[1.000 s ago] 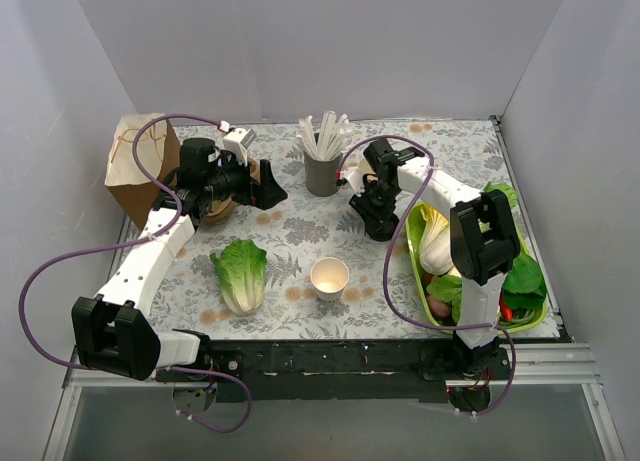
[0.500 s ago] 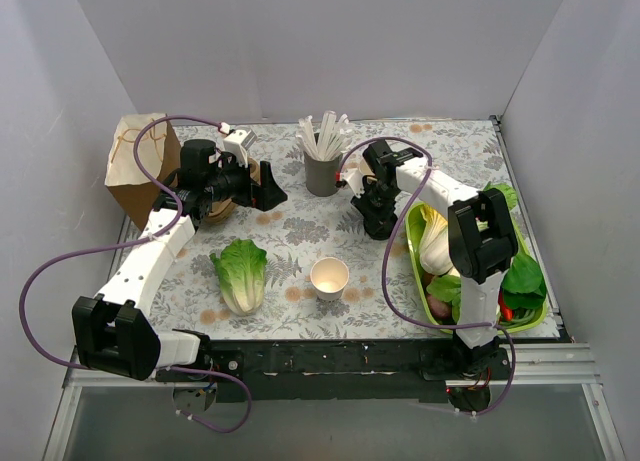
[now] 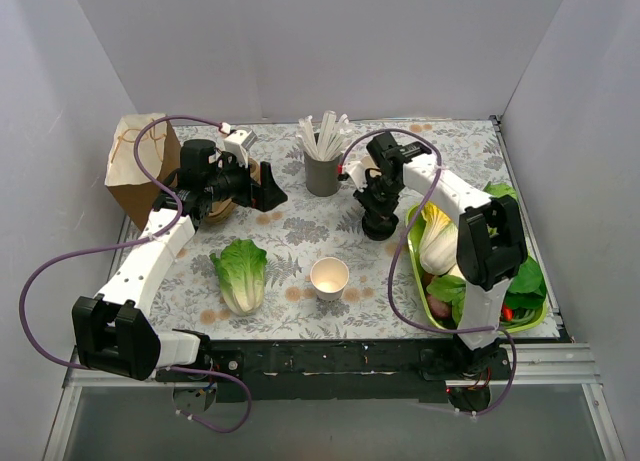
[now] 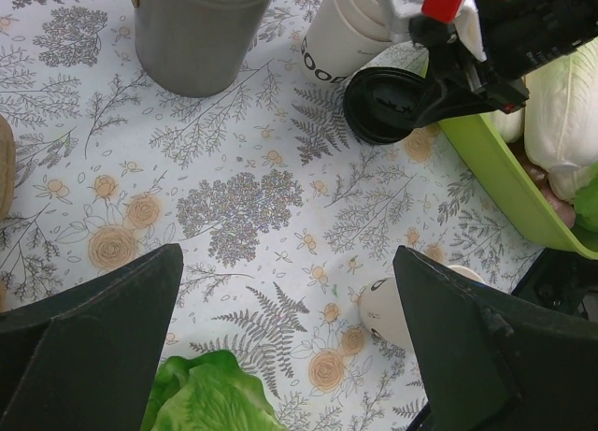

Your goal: Pack the takeout coffee

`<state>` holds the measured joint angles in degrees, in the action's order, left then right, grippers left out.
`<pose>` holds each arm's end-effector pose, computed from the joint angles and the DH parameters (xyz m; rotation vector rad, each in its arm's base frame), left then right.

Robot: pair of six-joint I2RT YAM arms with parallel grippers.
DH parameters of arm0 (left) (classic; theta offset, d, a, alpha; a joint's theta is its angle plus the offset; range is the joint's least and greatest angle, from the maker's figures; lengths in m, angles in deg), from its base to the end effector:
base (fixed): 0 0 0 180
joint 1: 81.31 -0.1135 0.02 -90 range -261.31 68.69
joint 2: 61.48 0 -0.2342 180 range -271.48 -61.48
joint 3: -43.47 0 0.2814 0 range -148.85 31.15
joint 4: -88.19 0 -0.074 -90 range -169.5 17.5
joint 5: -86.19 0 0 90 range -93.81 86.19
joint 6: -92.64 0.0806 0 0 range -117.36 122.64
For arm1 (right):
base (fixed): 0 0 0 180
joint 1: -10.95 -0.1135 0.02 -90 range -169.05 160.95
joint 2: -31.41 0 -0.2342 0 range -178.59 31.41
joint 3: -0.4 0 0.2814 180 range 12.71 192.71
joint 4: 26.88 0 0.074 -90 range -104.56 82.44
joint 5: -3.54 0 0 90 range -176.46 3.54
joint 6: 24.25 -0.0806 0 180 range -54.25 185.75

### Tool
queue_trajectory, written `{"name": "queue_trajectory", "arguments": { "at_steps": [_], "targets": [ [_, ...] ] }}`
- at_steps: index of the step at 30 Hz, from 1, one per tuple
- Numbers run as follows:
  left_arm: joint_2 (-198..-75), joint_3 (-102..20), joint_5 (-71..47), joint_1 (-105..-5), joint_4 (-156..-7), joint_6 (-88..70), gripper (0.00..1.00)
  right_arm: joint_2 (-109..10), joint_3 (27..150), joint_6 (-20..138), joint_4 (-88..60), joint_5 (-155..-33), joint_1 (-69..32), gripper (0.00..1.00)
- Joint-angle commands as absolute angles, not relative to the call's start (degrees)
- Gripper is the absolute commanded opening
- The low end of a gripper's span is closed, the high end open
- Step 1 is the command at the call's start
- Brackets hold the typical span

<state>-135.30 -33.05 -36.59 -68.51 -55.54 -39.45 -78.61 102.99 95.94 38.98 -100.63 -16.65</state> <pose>0.3355 -0.1210 0.2733 -0.2261 2.2744 -1.1476 0.3657 0.2134 0.1514 -1.4105 2.4489 0.3417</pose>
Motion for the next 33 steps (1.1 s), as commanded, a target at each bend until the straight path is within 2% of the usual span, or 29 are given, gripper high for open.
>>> {"name": "queue_trajectory", "arguments": {
  "at_steps": [1,8,14,18,22,23,27,33],
  "targets": [
    [-134.61,-33.62,-40.1,-68.74,-55.6,-37.62,0.98,-72.75,103.59,96.68,41.33,-102.54,-16.48,0.01],
    [-134.52,-34.85,-43.62,-68.56,-54.19,-34.55,0.98,-69.85,110.78,100.63,51.59,-112.02,-16.56,0.01],
    [-133.03,-33.8,-43.89,-68.39,-54.72,-33.66,0.98,-64.84,119.31,103.89,55.93,-127.65,-16.47,0.01],
    [-131.89,-33.18,-43.1,-68.21,-54.72,-34.01,0.98,-56.42,114.0,97.76,44.44,-142.31,-16.56,0.01],
    [-130.39,-32.13,-41.26,-68.04,-54.45,-35.77,0.98,-50.86,102.82,76.89,18.83,-148.41,-16.48,0.01],
    [-129.95,-31.87,-40.38,-68.04,-54.45,-36.47,0.98,-50.42,101.41,73.86,16.31,-149.12,-16.47,0.01],
    [-126.54,-29.23,-35.46,-68.04,-55.24,-41.04,0.98,-52.26,103.23,71.11,18.91,-146.76,-17.0,0.01],
    [-124.84,-26.23,-37.91,-68.12,-54.38,-39.65,0.98,-53.74,102.27,68.03,20.14,-150.42,-16.83,0.01]
  ]
}}
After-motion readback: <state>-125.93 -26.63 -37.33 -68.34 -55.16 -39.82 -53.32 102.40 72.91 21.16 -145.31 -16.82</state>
